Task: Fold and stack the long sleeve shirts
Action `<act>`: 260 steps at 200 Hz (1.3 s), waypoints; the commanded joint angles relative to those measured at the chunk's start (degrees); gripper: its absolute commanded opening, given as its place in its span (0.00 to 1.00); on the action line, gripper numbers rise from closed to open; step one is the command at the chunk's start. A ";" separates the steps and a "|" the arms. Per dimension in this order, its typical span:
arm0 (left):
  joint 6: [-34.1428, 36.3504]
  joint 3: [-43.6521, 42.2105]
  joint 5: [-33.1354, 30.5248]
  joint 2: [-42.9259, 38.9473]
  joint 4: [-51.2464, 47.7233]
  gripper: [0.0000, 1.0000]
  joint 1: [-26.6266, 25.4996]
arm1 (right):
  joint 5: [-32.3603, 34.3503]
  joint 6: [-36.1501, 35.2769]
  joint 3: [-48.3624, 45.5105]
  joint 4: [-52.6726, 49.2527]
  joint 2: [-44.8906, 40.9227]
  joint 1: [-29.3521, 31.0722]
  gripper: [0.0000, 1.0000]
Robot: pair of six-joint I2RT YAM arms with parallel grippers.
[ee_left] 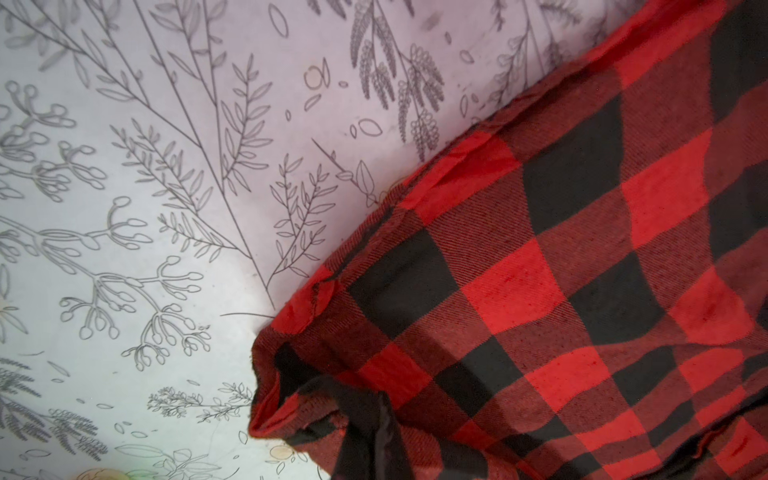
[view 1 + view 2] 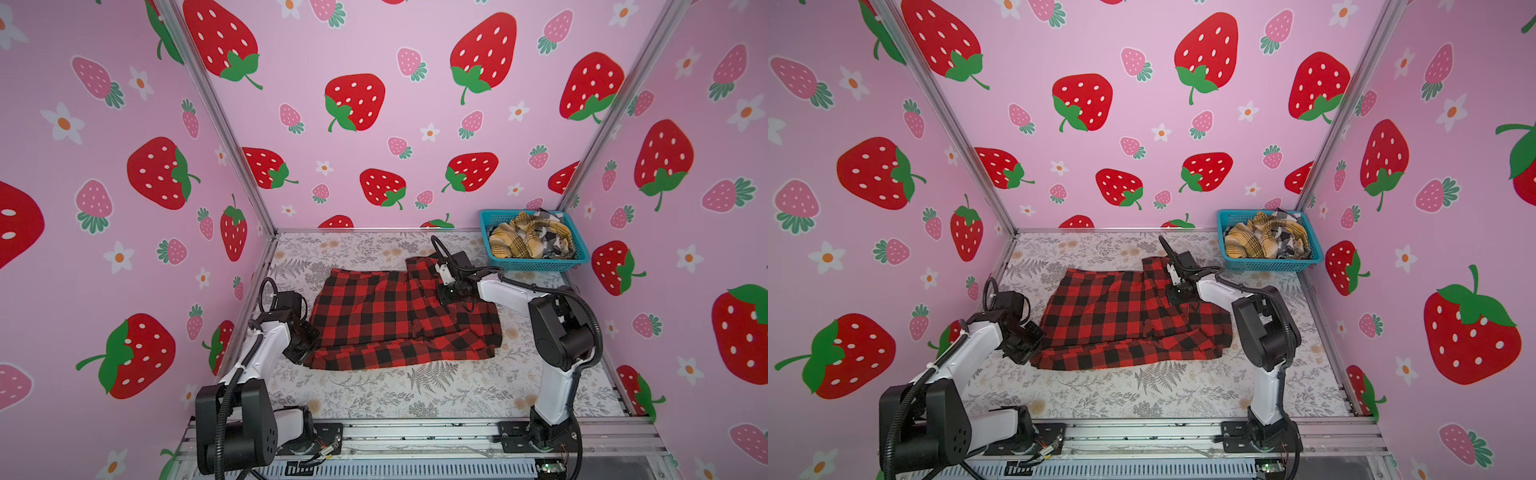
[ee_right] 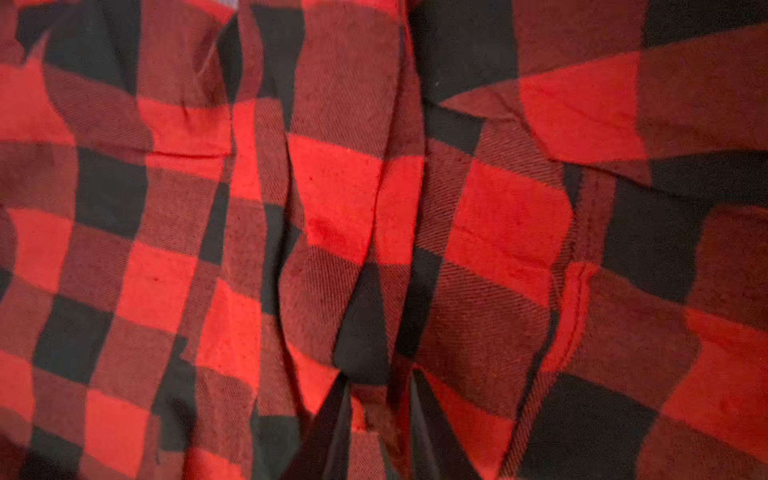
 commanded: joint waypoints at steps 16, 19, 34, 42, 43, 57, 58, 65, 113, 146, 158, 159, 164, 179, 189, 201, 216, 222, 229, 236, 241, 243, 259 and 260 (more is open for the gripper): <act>-0.04 5.85 -2.17 -0.73 -2.00 0.00 -2.88 | 1.67 -0.83 2.85 -1.33 -6.23 0.11 0.00; -0.03 6.50 -2.30 -0.69 -2.09 0.00 -3.04 | 2.11 -0.83 3.17 -1.32 -6.88 0.10 0.00; 0.12 10.06 -2.92 0.69 -2.68 0.00 -3.51 | 3.76 -0.80 5.70 -3.30 -8.87 -0.60 0.00; 0.23 12.04 -3.02 2.02 -2.70 0.00 -3.75 | 4.36 -0.66 7.40 -4.51 -9.26 -1.22 0.00; 0.19 12.22 -3.03 2.15 -2.72 0.00 -3.76 | 4.40 -0.66 7.58 -4.63 -9.26 -1.31 0.00; 0.27 14.84 -3.12 4.81 -2.22 0.00 -4.03 | 3.56 -0.56 8.98 -5.37 -9.67 -2.41 0.00; 0.22 14.94 -3.12 5.00 -2.17 0.00 -4.08 | 3.56 -0.56 9.03 -5.37 -9.68 -2.47 0.00; 0.16 15.74 -3.20 6.29 -1.58 0.00 -4.35 | 3.11 -0.44 9.15 -5.38 -9.70 -2.97 0.00; 1.53 19.54 -2.78 19.45 3.04 0.00 -5.39 | 4.46 1.48 7.26 -3.76 -7.73 -4.44 0.00; 1.63 21.23 -5.15 25.53 1.76 0.44 -5.29 | 4.51 2.16 8.85 -3.44 -6.54 -5.24 0.00; 1.73 22.87 -7.42 24.88 -0.29 0.53 -5.11 | 4.57 2.33 9.38 -3.55 -6.78 -5.35 0.00; 1.78 23.04 -7.65 24.70 -0.50 0.54 -5.10 | 4.55 2.38 9.41 -3.58 -6.78 -5.35 0.00; 1.74 23.90 -8.76 23.84 -1.57 0.55 -5.17 | 4.44 2.42 9.60 -3.67 -6.96 -5.31 0.00; 1.98 25.96 -12.02 20.48 -4.27 0.56 -5.46 | 3.93 2.76 9.70 -3.71 -8.12 -5.35 0.00; 2.45 27.31 -13.00 18.50 -6.04 0.56 -5.81 | 3.61 3.19 9.45 -3.25 -9.00 -5.31 0.00; 3.10 28.17 -13.57 16.91 -7.73 0.53 -7.02 | 3.17 3.62 9.05 -2.69 -10.27 -5.20 0.00; 2.99 26.16 -11.30 15.62 -7.84 0.46 -8.96 | 2.51 4.33 8.19 -2.15 -11.84 -5.13 0.00; 2.63 24.47 -9.79 15.25 -7.10 0.41 -9.56 | 2.28 4.67 7.76 -1.91 -12.45 -5.04 0.00; 1.88 22.35 -7.81 15.16 -5.95 0.32 -10.11 | 2.00 4.95 7.22 -1.86 -13.14 -4.96 0.00; 1.07 20.21 -5.81 15.32 -4.23 0.26 -10.40 | 1.77 5.21 6.62 -1.77 -13.84 -4.78 0.00; 0.46 18.58 -4.59 15.56 -2.93 0.22 -10.51 | 1.52 5.34 6.13 -0.65 -14.26 -4.61 0.00; 0.17 18.10 -4.17 15.73 -2.50 0.20 -10.51 | 1.47 5.33 5.93 -0.20 -14.46 -4.53 0.00; -1.19 14.85 -1.38 17.92 0.80 0.07 -10.39 | 0.28 5.25 4.13 1.63 -16.03 -3.63 0.00; -1.17 14.77 -1.33 18.19 0.92 0.07 -10.33 | 0.03 5.16 4.01 1.73 -16.15 -3.52 0.00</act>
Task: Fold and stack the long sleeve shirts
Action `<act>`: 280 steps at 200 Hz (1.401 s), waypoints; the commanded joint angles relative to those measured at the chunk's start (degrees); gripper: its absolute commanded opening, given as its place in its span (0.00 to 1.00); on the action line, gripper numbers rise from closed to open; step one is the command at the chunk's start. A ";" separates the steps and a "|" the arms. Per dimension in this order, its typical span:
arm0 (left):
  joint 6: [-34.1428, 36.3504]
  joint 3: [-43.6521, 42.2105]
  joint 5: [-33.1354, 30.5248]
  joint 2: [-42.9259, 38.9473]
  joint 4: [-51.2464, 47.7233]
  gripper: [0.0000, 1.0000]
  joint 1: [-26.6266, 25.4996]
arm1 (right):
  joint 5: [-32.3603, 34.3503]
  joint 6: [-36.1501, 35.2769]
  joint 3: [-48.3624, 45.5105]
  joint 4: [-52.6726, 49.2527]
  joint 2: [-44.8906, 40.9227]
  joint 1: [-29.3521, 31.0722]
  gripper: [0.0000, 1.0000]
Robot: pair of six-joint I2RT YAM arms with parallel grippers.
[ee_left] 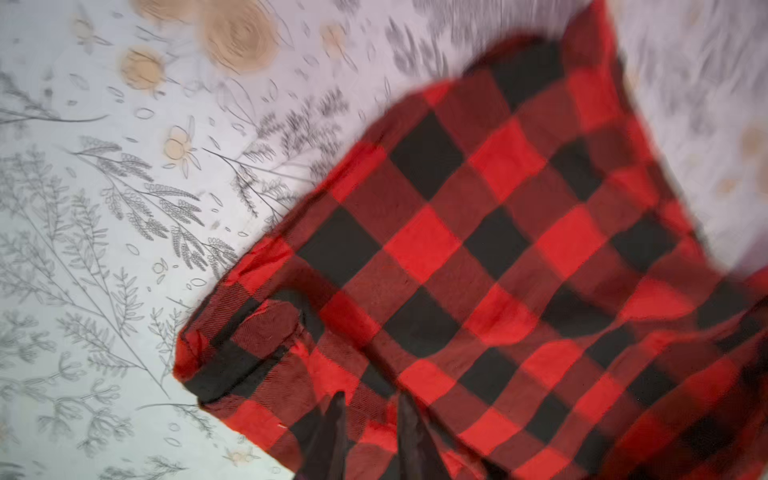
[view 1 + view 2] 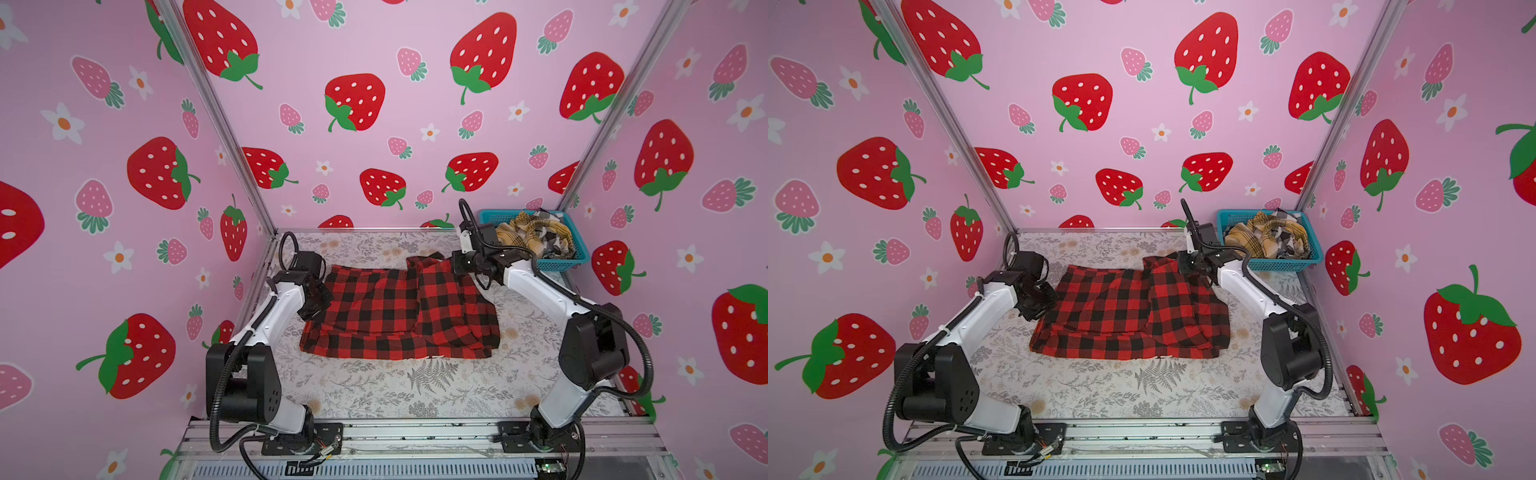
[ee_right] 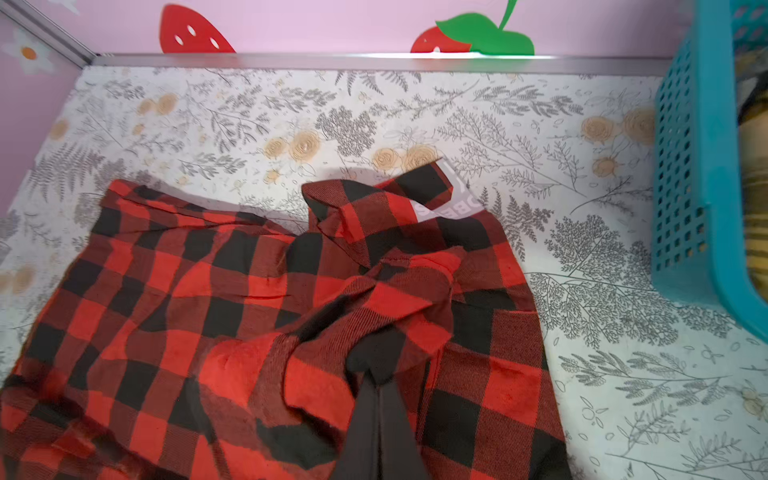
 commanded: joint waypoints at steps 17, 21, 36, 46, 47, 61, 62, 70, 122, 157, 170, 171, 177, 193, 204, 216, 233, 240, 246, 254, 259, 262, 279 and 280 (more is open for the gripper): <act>-2.47 -6.95 5.40 6.82 3.84 0.00 0.15 | -3.31 -0.94 -5.32 5.80 -6.31 3.91 0.00; -2.47 -7.06 5.66 7.40 4.30 0.00 0.25 | -3.66 -1.50 -6.11 6.17 -6.89 4.78 0.00; -2.39 -6.93 7.45 8.61 5.21 0.00 0.89 | -5.70 -3.54 -9.89 7.39 -9.45 8.66 0.00; -2.41 -6.62 7.81 8.14 5.49 0.00 0.94 | -5.42 -4.18 -13.21 7.98 -11.25 12.05 0.00; -2.39 -6.55 7.78 8.02 5.47 0.00 0.92 | -5.30 -4.20 -13.59 8.04 -11.40 12.48 0.00; -2.00 -5.45 7.77 6.22 4.60 0.00 0.65 | -4.35 -3.69 -18.38 8.20 -12.78 17.50 0.02; -1.96 -5.35 7.80 6.09 4.54 0.00 0.60 | -4.28 -3.60 -18.77 8.20 -12.83 17.80 0.02; -1.62 -4.38 7.42 5.14 3.66 0.01 0.34 | -4.08 -2.47 -21.20 8.23 -13.05 20.29 0.11; 2.16 -2.19 10.80 1.45 0.99 0.15 -1.91 | 1.15 13.75 -29.09 3.94 -17.23 19.02 0.74; 6.44 -2.46 13.06 -2.73 5.29 0.27 -7.25 | 1.01 20.99 -28.91 2.48 -18.03 10.52 0.72; 8.60 -1.97 14.52 -3.46 9.05 0.36 -11.09 | 1.56 21.12 -27.56 1.19 -16.42 8.24 0.68; 8.74 -1.77 14.38 -3.45 9.23 0.37 -11.47 | 1.62 21.11 -27.36 0.87 -16.36 8.02 0.68; 9.66 -0.20 13.58 -2.87 9.73 0.43 -14.06 | 3.08 20.79 -26.16 -1.17 -15.94 6.48 0.68; 14.39 7.57 11.22 1.92 9.13 0.49 -21.83 | 3.51 19.79 -25.35 -2.88 -16.96 2.19 0.60; 17.56 14.97 7.63 7.28 6.64 0.51 -26.77 | 0.36 19.58 -25.91 -1.87 -17.42 -0.41 0.53; 20.55 22.81 4.78 13.76 4.10 0.52 -31.05 | -1.82 19.13 -26.08 -2.78 -16.67 -1.73 0.41; 23.29 31.94 2.51 22.03 1.61 0.56 -35.82 | -3.06 19.26 -28.17 -3.33 -16.46 -2.01 0.30; 24.23 35.28 2.09 24.86 0.78 0.63 -37.47 | -2.98 19.70 -29.55 -3.32 -16.96 -2.16 0.28; 24.97 37.96 1.73 27.41 -0.16 0.66 -38.73 | -2.38 20.37 -31.00 -3.40 -17.57 -2.49 0.26; 25.90 41.50 1.15 30.54 -1.56 0.68 -40.15 | -2.13 21.27 -33.34 -3.22 -18.88 -3.37 0.26; 26.34 43.65 0.96 32.32 -2.42 0.68 -41.15 | -2.45 21.75 -34.88 -2.80 -19.81 -4.14 0.26; 26.58 44.77 0.90 33.46 -2.93 0.68 -41.69 | -2.82 22.06 -35.83 -2.51 -20.25 -4.58 0.26; 27.69 51.33 0.71 39.20 -6.72 0.69 -44.08 | -5.11 22.75 -39.98 -1.12 -22.86 -7.59 0.25; 27.78 51.73 0.75 39.45 -6.96 0.69 -44.18 | -5.23 22.76 -40.16 -1.12 -22.92 -7.71 0.24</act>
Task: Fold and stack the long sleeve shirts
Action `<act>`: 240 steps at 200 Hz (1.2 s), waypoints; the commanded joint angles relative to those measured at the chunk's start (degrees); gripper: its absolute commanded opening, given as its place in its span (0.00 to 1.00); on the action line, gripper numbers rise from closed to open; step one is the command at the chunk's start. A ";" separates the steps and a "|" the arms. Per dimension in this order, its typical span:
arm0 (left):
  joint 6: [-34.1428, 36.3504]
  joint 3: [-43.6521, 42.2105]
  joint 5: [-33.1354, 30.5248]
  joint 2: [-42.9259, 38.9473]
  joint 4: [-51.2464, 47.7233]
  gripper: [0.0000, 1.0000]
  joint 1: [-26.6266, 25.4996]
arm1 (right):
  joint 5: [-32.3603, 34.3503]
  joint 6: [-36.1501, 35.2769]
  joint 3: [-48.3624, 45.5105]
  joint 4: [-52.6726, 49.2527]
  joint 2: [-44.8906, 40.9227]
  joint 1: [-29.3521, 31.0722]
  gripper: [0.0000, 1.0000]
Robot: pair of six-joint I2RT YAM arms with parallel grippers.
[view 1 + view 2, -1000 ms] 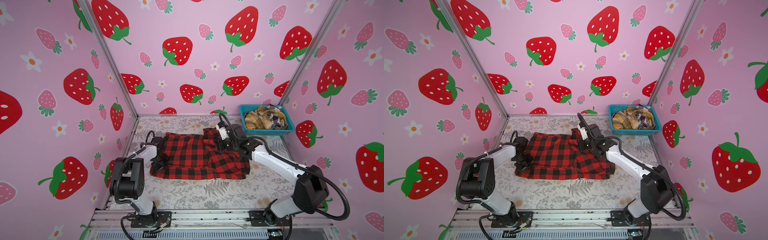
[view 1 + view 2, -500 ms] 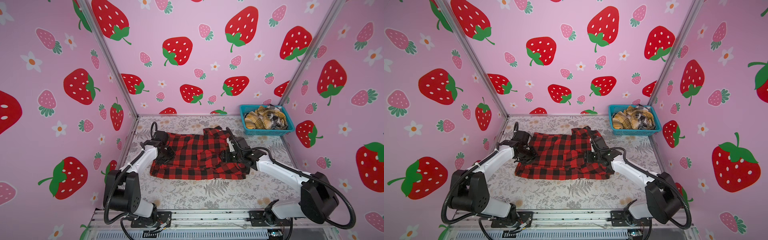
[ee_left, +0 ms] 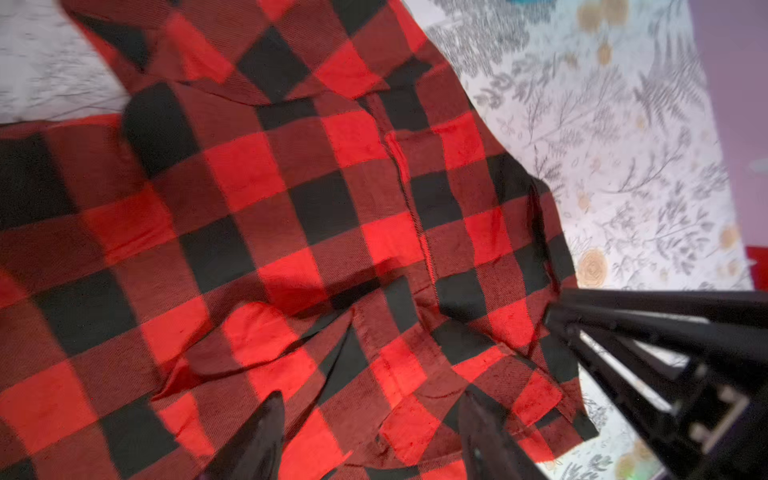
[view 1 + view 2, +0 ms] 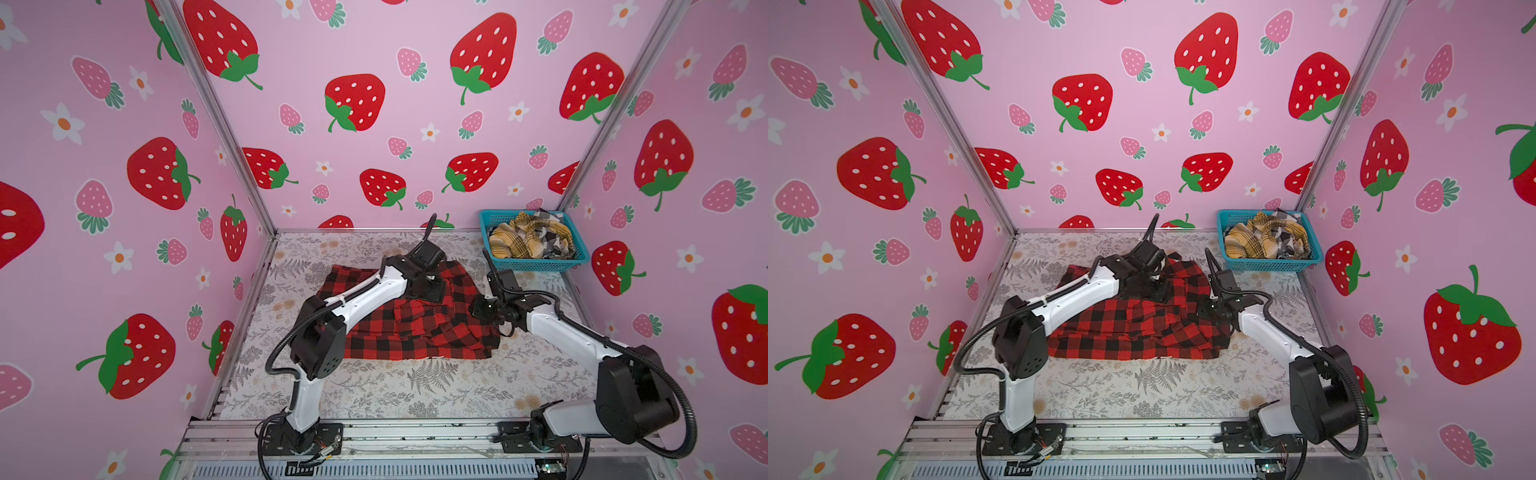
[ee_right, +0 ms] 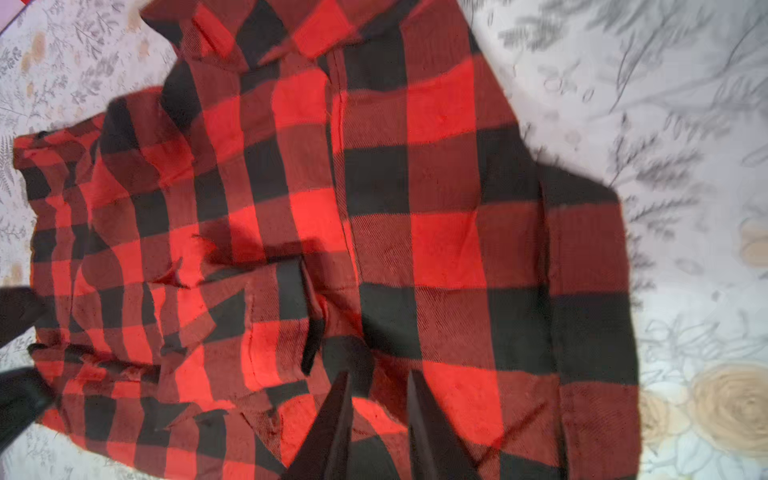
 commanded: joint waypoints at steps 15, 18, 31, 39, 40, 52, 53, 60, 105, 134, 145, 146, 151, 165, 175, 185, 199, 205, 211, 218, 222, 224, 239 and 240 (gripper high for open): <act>5.44 12.51 -3.01 10.17 -11.80 0.69 -4.48 | -3.28 2.46 -6.87 -0.84 -5.58 -4.88 0.24; 5.52 13.14 -3.16 10.69 -12.20 0.69 -4.75 | -3.28 2.40 -6.99 -0.94 -5.82 -5.08 0.24; 5.79 15.37 -5.05 12.72 -14.02 0.68 -5.80 | -3.54 2.20 -7.39 -1.28 -6.68 -5.55 0.24; 5.51 16.23 -6.07 13.47 -15.08 0.65 -6.01 | -3.79 2.14 -7.55 -1.47 -6.98 -5.83 0.24; 5.53 16.36 -6.21 13.56 -15.19 0.65 -6.00 | -3.75 2.12 -7.56 -1.54 -7.04 -5.89 0.24; 5.00 16.10 -7.01 13.72 -15.75 0.63 -6.03 | -4.03 2.11 -7.72 -1.70 -7.43 -6.20 0.24; 5.05 15.99 -7.07 13.68 -15.74 0.63 -6.05 | -4.00 2.07 -7.73 -1.70 -7.49 -6.25 0.24; 4.87 15.19 -7.90 13.11 -15.59 0.62 -6.19 | -3.99 2.20 -7.82 -1.71 -7.71 -6.37 0.24; 5.93 9.93 -9.51 11.00 -12.95 0.62 -6.88 | -4.26 2.41 -8.00 -1.74 -8.60 -6.91 0.24; 6.37 12.39 -11.33 13.88 -15.13 0.58 -6.97 | -4.29 2.89 -7.56 -2.43 -9.63 -7.00 0.24; 6.63 12.70 -11.53 14.48 -14.95 0.54 -6.95 | -4.18 3.06 -7.41 -2.64 -10.05 -7.00 0.24; 6.61 12.71 -11.53 14.55 -14.95 0.54 -6.99 | -4.17 3.07 -7.40 -2.69 -10.12 -7.00 0.24; 6.69 13.05 -11.53 14.90 -15.02 0.52 -7.02 | -4.13 3.07 -7.31 -2.83 -10.21 -6.96 0.24; 6.78 14.15 -11.27 15.79 -15.65 0.44 -6.99 | -3.97 3.17 -6.92 -3.35 -10.50 -7.00 0.24; 6.79 14.53 -10.80 16.09 -15.89 0.39 -6.95 | -3.89 3.25 -6.65 -3.66 -10.63 -7.00 0.24; 6.78 14.51 -9.95 15.99 -15.97 0.40 -6.96 | -3.79 3.18 -6.28 -3.92 -10.76 -7.00 0.24; 6.67 14.03 -8.64 14.97 -15.88 0.47 -7.12 | -3.43 3.08 -5.81 -4.54 -10.89 -6.99 0.24; 6.60 13.51 -8.22 14.28 -15.68 0.50 -7.27 | -3.31 2.97 -5.60 -4.63 -10.97 -7.00 0.24; 6.82 13.03 -7.88 13.64 -15.57 0.53 -7.37 | -3.19 2.92 -5.52 -4.93 -11.04 -7.00 0.24; 6.84 12.57 -7.88 12.99 -15.55 0.56 -7.62 | -3.10 2.99 -5.38 -5.06 -11.00 -7.04 0.24; 6.86 12.34 -7.92 12.67 -15.57 0.57 -7.69 | -3.07 2.99 -5.30 -5.16 -11.04 -7.03 0.24; 6.90 12.21 -7.93 12.55 -15.57 0.58 -7.73 | -3.09 2.99 -5.29 -5.20 -11.12 -7.01 0.24; 7.15 11.67 -8.21 12.33 -15.47 0.58 -7.99 | -3.00 3.08 -5.11 -5.22 -11.23 -7.09 0.24; 7.14 11.67 -8.29 12.33 -15.43 0.58 -8.00 | -3.01 3.08 -5.11 -5.22 -11.23 -7.09 0.24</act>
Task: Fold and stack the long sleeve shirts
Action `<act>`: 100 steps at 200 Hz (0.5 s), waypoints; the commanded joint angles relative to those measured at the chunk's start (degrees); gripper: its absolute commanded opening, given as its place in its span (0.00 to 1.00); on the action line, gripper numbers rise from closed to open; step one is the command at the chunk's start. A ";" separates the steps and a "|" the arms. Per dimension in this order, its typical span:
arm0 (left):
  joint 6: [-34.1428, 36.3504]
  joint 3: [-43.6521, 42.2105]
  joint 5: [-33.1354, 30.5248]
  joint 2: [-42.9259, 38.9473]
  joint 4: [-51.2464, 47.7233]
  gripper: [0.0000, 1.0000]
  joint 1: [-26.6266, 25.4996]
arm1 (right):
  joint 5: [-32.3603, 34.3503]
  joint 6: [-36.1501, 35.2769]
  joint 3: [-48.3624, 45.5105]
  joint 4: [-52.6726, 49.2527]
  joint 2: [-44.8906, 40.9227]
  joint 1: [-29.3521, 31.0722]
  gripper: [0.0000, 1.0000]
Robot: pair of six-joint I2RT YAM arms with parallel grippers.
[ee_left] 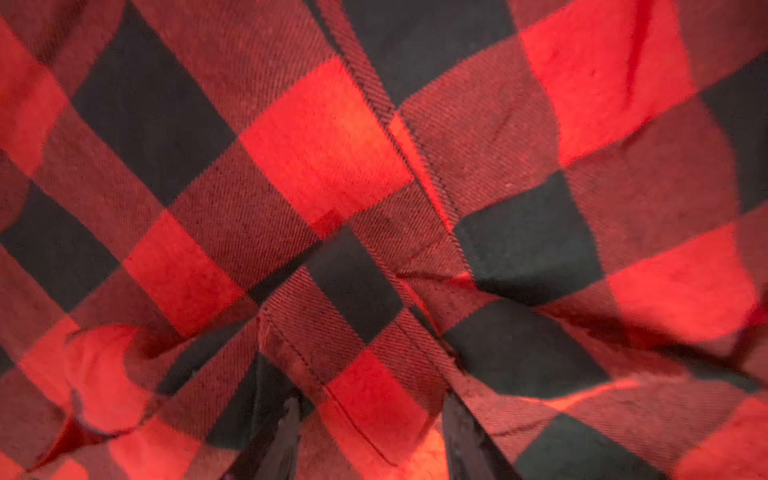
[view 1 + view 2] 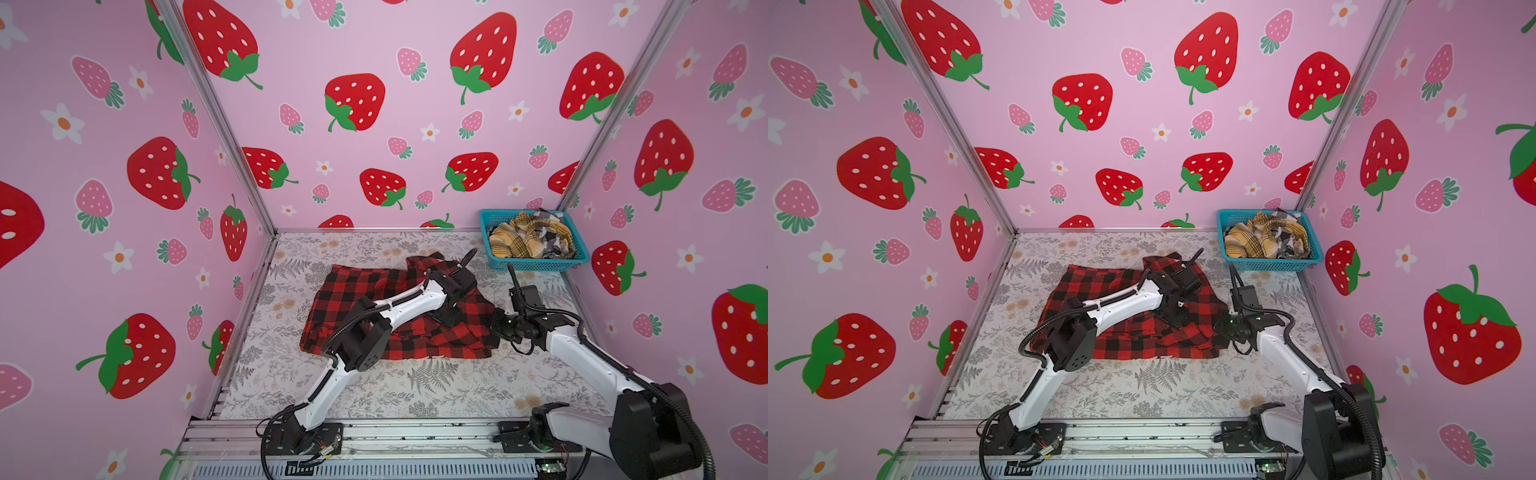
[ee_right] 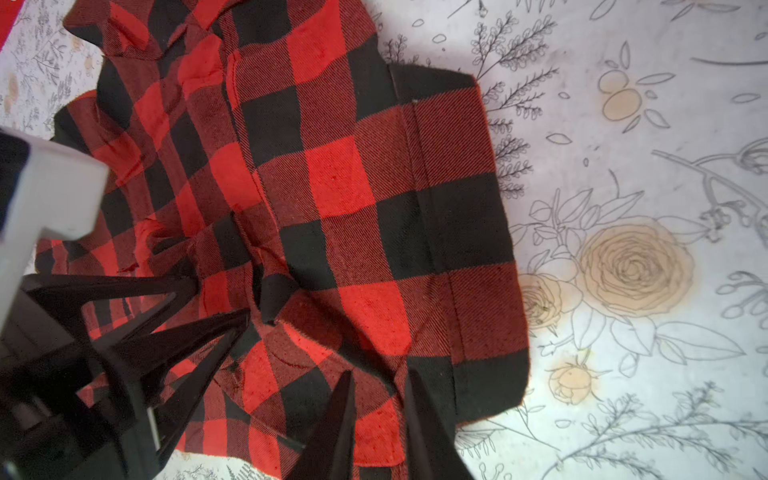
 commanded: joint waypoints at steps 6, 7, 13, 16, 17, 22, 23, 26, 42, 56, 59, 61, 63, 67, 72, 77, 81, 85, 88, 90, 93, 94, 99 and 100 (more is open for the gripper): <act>0.92 -0.48 0.05 -2.27 -1.64 0.58 -0.83 | 1.09 0.96 1.80 -2.11 -1.38 -0.47 0.24; 0.96 -0.44 0.05 -2.17 -1.64 0.58 -0.84 | 1.07 0.96 1.80 -2.11 -1.38 -0.47 0.24; 1.09 -0.18 0.07 -1.73 -1.89 0.58 -0.86 | 1.13 0.95 1.89 -2.06 -1.27 -0.47 0.24; 1.15 0.02 0.02 -1.46 -2.09 0.58 -0.84 | 1.14 0.96 1.89 -2.10 -1.23 -0.47 0.24; 1.21 0.12 -0.01 -1.41 -2.17 0.58 -0.84 | 1.14 0.96 1.89 -2.10 -1.22 -0.47 0.24; 1.26 0.46 -0.09 -1.05 -2.40 0.57 -0.92 | 1.03 1.05 1.97 -2.11 -1.21 -0.47 0.24; 1.26 0.47 -0.15 -0.99 -2.46 0.57 -0.92 | 1.00 1.00 1.97 -2.15 -1.21 -0.47 0.24; 1.32 0.68 -0.33 -0.75 -2.51 0.57 -1.00 | 1.07 0.98 1.98 -2.19 -1.23 -0.47 0.24; 1.54 1.34 -0.90 0.17 -2.52 0.53 -1.11 | 1.05 0.92 2.06 -2.26 -1.22 -0.47 0.24; 1.88 2.32 -1.52 1.18 -2.81 0.50 -1.20 | 1.21 0.87 2.11 -2.51 -1.34 -0.47 0.24; 1.93 2.58 -1.72 1.39 -2.99 0.50 -1.25 | 1.21 0.81 2.19 -2.53 -1.29 -0.47 0.24; 1.96 2.76 -1.95 1.61 -3.14 0.50 -1.29 | 1.22 0.79 2.16 -2.54 -1.18 -0.47 0.24; 1.97 2.94 -2.21 1.84 -3.25 0.50 -1.28 | 1.21 0.79 2.15 -2.55 -1.27 -0.47 0.24; 1.97 3.27 -2.80 2.26 -3.62 0.49 -1.35 | 1.22 0.78 2.24 -2.62 -1.21 -0.49 0.24; 2.05 3.64 -3.36 2.67 -3.87 0.48 -1.41 | 1.15 0.78 2.24 -2.63 -1.25 -0.55 0.24; 2.06 3.90 -3.85 3.07 -4.03 0.43 -1.36 | 1.05 0.87 2.31 -2.65 -1.23 -0.55 0.24; 1.94 4.06 -4.47 3.35 -4.22 0.39 -1.36 | 0.95 0.94 2.33 -2.55 -1.30 -0.55 0.24; 1.74 4.37 -5.23 3.66 -4.36 0.34 -1.45 | 0.88 0.98 2.36 -2.45 -1.38 -0.55 0.24; 1.60 4.55 -5.80 3.85 -4.44 0.31 -1.37 | 0.80 1.07 2.33 -2.52 -1.45 -0.55 0.24; 1.53 4.62 -6.14 3.94 -4.54 0.29 -1.37 | 0.68 1.08 2.33 -2.43 -1.46 -0.55 0.24; 1.40 4.81 -6.66 4.09 -4.54 0.26 -1.36 | 0.62 1.21 2.37 -2.38 -1.49 -0.55 0.24; 1.38 4.88 -6.78 4.08 -4.59 0.25 -1.36 | 0.53 1.21 2.35 -2.33 -1.53 -0.55 0.24; 1.21 5.24 -7.53 4.39 -4.70 0.19 -1.38 | 0.34 1.29 2.33 -2.33 -1.63 -0.55 0.24; 1.19 5.32 -7.78 4.45 -4.76 0.17 -1.37 | 0.34 1.30 2.33 -2.35 -1.64 -0.55 0.24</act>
